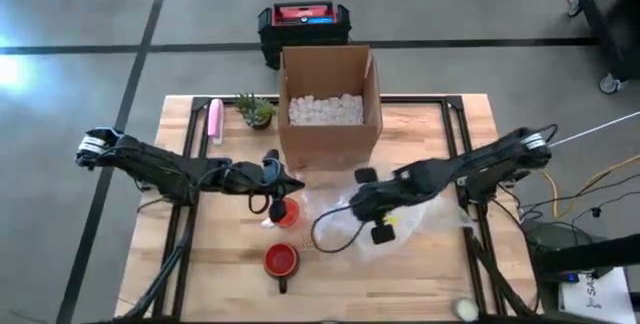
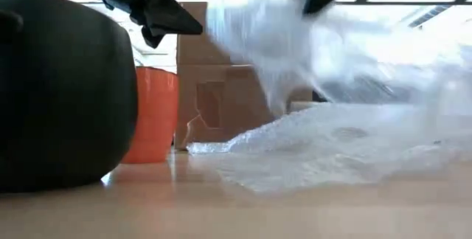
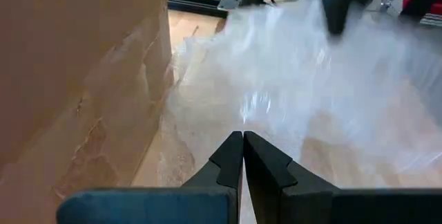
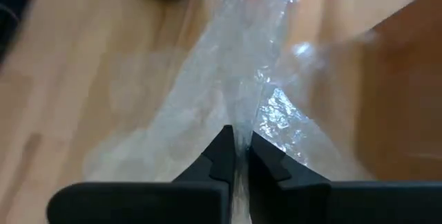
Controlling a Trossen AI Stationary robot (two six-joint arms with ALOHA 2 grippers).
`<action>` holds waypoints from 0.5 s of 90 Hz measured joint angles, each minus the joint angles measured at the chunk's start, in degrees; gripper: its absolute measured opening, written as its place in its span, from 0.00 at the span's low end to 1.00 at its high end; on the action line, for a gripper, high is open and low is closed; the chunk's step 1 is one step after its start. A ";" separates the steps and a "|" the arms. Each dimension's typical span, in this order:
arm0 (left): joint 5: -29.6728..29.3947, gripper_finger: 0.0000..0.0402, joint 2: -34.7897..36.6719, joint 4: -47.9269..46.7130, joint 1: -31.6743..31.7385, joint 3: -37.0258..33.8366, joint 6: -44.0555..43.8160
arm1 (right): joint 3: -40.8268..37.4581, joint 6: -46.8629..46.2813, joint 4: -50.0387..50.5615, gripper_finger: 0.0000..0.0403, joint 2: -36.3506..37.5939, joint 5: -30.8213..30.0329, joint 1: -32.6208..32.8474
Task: Wrap mug
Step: Wrap the orange mug with the bubble wrap on top
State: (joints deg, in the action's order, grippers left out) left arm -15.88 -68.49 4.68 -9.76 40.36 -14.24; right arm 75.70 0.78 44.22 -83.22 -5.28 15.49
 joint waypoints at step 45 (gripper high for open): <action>0.00 0.00 0.00 5.29 0.00 0.00 1.34 | -1.10 6.31 -6.93 0.00 17.86 -10.83 -0.54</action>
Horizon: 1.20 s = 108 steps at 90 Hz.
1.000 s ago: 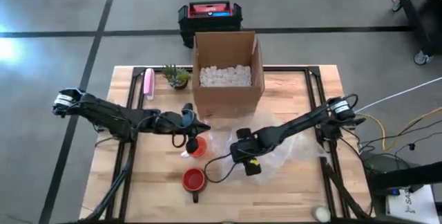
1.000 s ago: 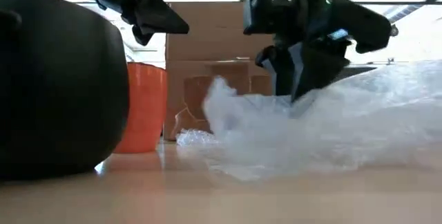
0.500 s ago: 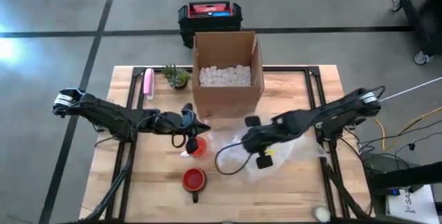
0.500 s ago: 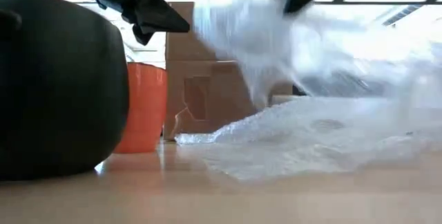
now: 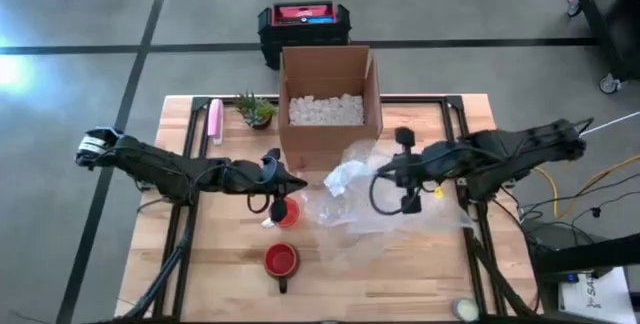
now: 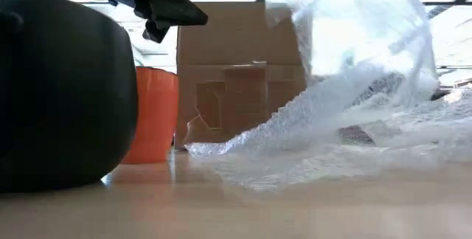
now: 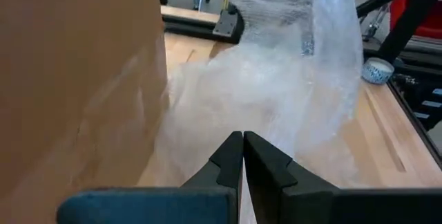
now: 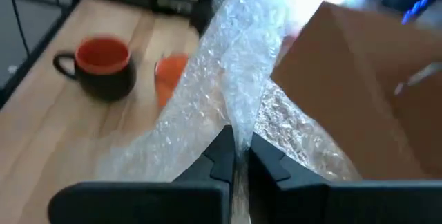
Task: Wrap mug
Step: Wrap the orange mug with the bubble wrap on top
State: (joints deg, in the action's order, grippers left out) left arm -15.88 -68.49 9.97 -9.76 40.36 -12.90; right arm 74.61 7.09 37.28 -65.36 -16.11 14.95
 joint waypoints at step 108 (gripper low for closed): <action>0.00 0.00 0.00 1.63 0.00 0.00 0.38 | 5.96 -1.92 10.02 0.00 -0.42 -0.51 0.04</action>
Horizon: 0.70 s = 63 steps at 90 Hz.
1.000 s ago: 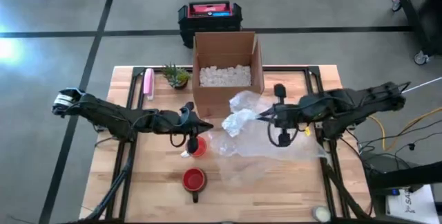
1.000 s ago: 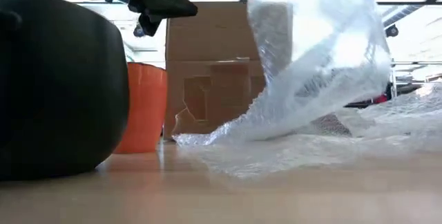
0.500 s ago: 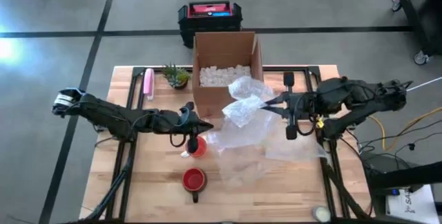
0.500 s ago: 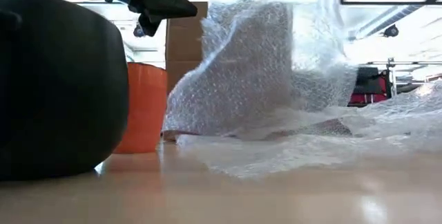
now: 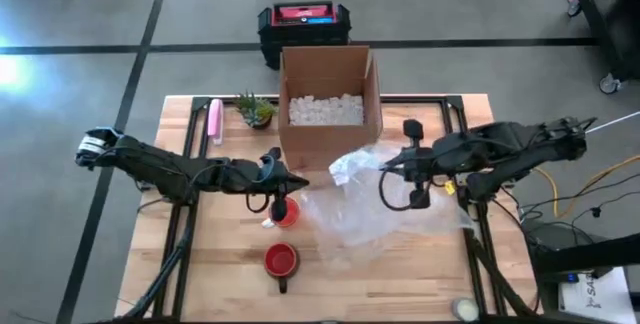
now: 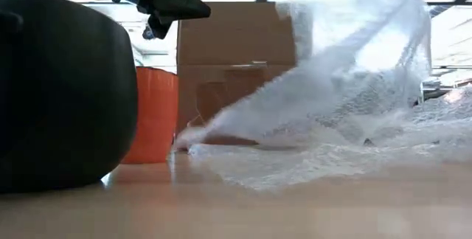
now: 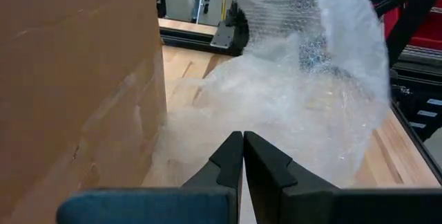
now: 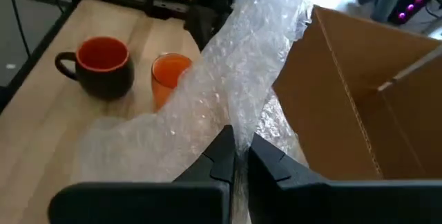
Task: Wrap mug
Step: Wrap the orange mug with the bubble wrap on top
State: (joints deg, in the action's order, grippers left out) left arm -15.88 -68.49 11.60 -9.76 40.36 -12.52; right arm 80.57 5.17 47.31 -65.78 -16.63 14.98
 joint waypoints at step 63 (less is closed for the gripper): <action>0.00 0.19 0.00 -0.02 0.11 0.00 0.01 | 0.40 4.88 -5.96 0.00 -0.02 0.00 0.00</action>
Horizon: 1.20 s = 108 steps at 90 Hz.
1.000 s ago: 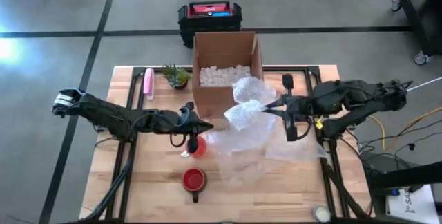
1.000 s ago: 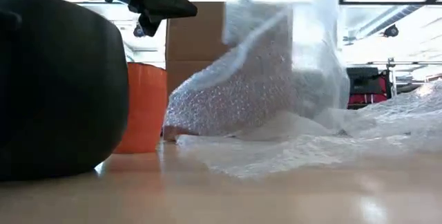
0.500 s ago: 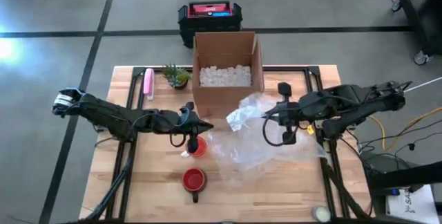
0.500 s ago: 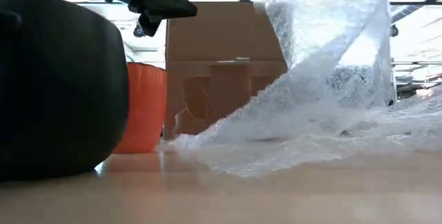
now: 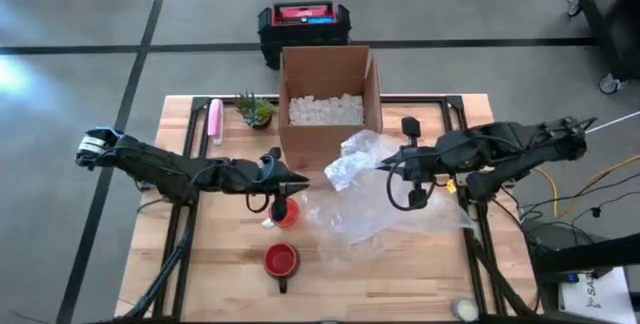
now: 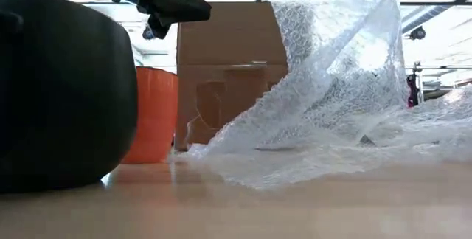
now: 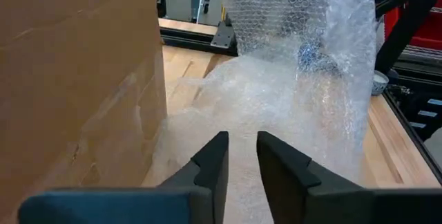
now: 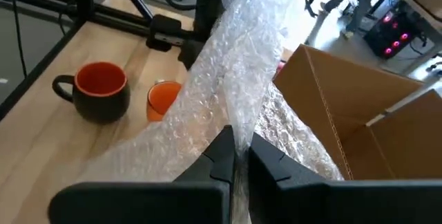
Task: Wrap mug
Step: Wrap the orange mug with the bubble wrap on top
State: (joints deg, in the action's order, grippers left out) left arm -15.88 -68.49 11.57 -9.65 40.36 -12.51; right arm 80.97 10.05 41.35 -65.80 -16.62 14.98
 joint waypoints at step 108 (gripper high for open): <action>7.51 0.19 -24.58 -17.12 -0.44 22.51 2.50 | 0.02 1.08 0.36 0.00 0.00 0.07 0.00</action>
State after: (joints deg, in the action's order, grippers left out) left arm -8.36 -93.07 -5.54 -10.09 62.87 -10.01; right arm 80.99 11.14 41.71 -65.80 -16.56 14.98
